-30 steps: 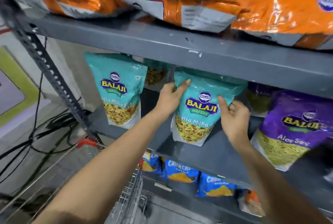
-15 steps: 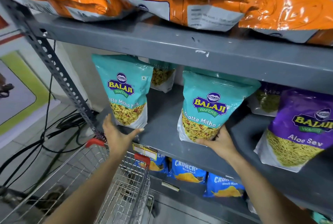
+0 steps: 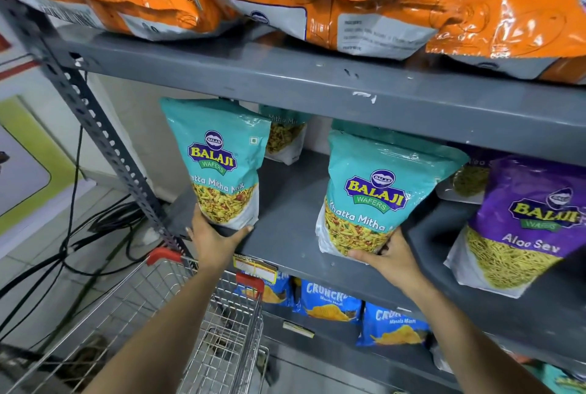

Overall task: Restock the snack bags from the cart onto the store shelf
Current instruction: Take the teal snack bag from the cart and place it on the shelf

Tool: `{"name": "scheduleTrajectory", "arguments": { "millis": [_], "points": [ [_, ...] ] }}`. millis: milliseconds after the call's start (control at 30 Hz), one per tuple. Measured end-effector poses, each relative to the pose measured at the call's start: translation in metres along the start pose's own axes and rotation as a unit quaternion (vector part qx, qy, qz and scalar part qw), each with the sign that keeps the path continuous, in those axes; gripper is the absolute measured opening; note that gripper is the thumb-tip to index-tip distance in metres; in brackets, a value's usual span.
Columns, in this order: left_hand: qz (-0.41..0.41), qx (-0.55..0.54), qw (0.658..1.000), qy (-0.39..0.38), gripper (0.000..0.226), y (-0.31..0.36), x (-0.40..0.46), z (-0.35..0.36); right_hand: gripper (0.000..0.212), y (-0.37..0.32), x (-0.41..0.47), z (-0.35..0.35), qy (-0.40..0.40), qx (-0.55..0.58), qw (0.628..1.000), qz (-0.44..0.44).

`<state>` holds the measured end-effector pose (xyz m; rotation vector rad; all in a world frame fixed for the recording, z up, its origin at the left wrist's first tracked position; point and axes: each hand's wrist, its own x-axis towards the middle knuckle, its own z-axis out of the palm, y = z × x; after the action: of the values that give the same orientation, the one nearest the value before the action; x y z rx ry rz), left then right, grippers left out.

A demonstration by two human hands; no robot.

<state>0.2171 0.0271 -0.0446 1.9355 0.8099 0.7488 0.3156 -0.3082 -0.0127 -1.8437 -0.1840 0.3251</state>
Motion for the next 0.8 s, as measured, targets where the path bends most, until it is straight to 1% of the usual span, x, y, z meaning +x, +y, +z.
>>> {"name": "scheduleTrajectory", "arguments": {
  "millis": [67,133,167,200,233,300,333,433,467,500,600,667,733,767,800],
  "points": [
    [-0.008,0.012,1.000,-0.009,0.119,0.000,0.001,-0.001,0.113,0.000,0.001,0.000,-0.004,-0.003,1.000,0.002],
    [-0.016,0.019,1.000,-0.010,0.120,0.000,-0.003,-0.003,0.103,-0.002,0.000,0.000,-0.015,0.002,1.000,0.002],
    [-0.018,0.019,1.000,0.000,0.117,0.001,-0.009,-0.004,0.098,-0.002,-0.002,-0.001,-0.016,0.013,1.000,-0.002],
    [-0.014,0.016,1.000,0.017,0.111,0.004,-0.018,-0.005,0.096,-0.002,-0.004,-0.002,-0.016,0.031,0.999,-0.007],
    [-0.002,0.009,0.999,0.038,0.099,0.009,-0.029,-0.005,0.095,-0.002,-0.009,-0.005,-0.008,0.045,0.999,-0.011],
    [0.056,-0.004,0.996,0.063,0.068,0.019,-0.052,-0.002,0.091,0.003,-0.023,-0.013,0.030,0.051,0.998,-0.018],
    [0.086,-0.011,0.995,0.052,0.053,0.024,-0.064,0.003,0.083,0.008,-0.032,-0.019,0.058,0.043,0.997,-0.024],
    [0.133,-0.052,0.988,-0.053,0.016,0.047,-0.104,0.029,0.036,0.027,-0.059,-0.046,0.139,0.018,0.989,-0.042],
    [0.154,-0.062,0.982,-0.090,0.007,0.058,-0.120,0.040,0.025,0.033,-0.068,-0.058,0.162,0.015,0.986,-0.046],
    [0.174,-0.073,0.974,-0.123,0.007,0.070,-0.135,0.054,0.018,0.037,-0.078,-0.072,0.189,0.010,0.981,-0.045],
    [0.198,-0.094,0.945,-0.241,0.016,0.108,-0.180,0.102,0.012,0.048,-0.105,-0.123,0.276,-0.017,0.960,-0.050],
    [0.200,-0.096,0.922,-0.316,0.031,0.131,-0.209,0.140,0.022,0.057,-0.126,-0.164,0.343,-0.067,0.936,-0.034],
    [0.170,-0.084,0.906,-0.379,0.065,0.152,-0.232,0.176,0.041,0.071,-0.144,-0.205,0.406,-0.136,0.904,0.001],
    [0.143,-0.069,0.900,-0.405,0.085,0.163,-0.239,0.192,0.046,0.078,-0.151,-0.226,0.437,-0.132,0.890,0.014],
    [0.114,-0.055,0.896,-0.426,0.105,0.173,-0.243,0.205,0.047,0.085,-0.157,-0.246,0.468,-0.113,0.876,0.019]
  ]
}}
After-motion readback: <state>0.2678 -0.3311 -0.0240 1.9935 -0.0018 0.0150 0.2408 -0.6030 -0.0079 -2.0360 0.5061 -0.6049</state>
